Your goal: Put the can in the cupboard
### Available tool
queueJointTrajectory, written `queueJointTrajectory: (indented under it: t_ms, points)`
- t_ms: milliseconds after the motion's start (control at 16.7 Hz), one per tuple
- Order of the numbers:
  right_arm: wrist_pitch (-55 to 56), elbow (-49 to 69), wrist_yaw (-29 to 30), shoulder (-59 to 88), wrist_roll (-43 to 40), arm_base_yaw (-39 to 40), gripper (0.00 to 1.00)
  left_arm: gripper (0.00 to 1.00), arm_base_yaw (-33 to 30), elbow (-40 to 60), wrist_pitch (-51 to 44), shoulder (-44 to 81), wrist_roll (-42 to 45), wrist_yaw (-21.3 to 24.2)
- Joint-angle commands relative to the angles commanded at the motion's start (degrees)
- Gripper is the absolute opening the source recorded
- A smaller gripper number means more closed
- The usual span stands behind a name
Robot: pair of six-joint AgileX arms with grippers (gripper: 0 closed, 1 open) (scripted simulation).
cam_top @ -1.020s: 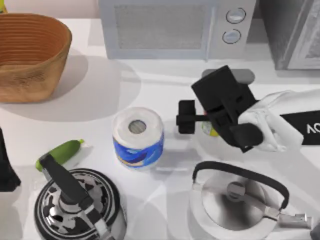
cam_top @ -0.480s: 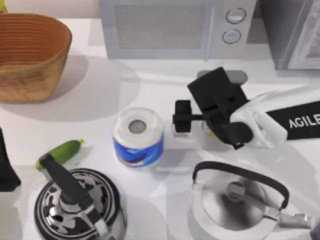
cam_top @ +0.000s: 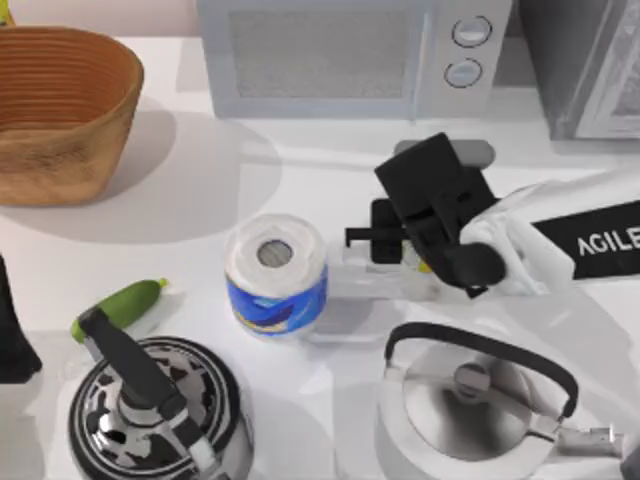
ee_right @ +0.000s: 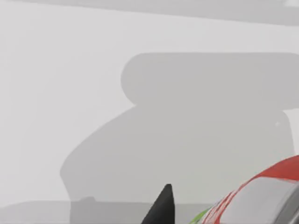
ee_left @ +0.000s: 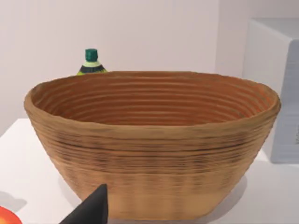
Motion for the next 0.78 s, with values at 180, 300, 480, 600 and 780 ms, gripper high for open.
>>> queueJointTrajectory:
  t_ms: [180, 300, 480, 600, 780]
  points:
    - [0.0, 0.0, 0.0, 0.0, 0.0, 0.0, 0.10, 1.00, 0.0, 0.0, 0.0, 0.0, 0.0, 0.0]
    - [0.0, 0.0, 0.0, 0.0, 0.0, 0.0, 0.00, 1.00, 0.0, 0.0, 0.0, 0.0, 0.0, 0.0]
    - [0.0, 0.0, 0.0, 0.0, 0.0, 0.0, 0.00, 1.00, 0.0, 0.0, 0.0, 0.0, 0.0, 0.0]
    - [0.0, 0.0, 0.0, 0.0, 0.0, 0.0, 0.00, 1.00, 0.0, 0.0, 0.0, 0.0, 0.0, 0.0]
    - [0.0, 0.0, 0.0, -0.1, 0.1, 0.1, 0.00, 1.00, 0.0, 0.0, 0.0, 0.0, 0.0, 0.0]
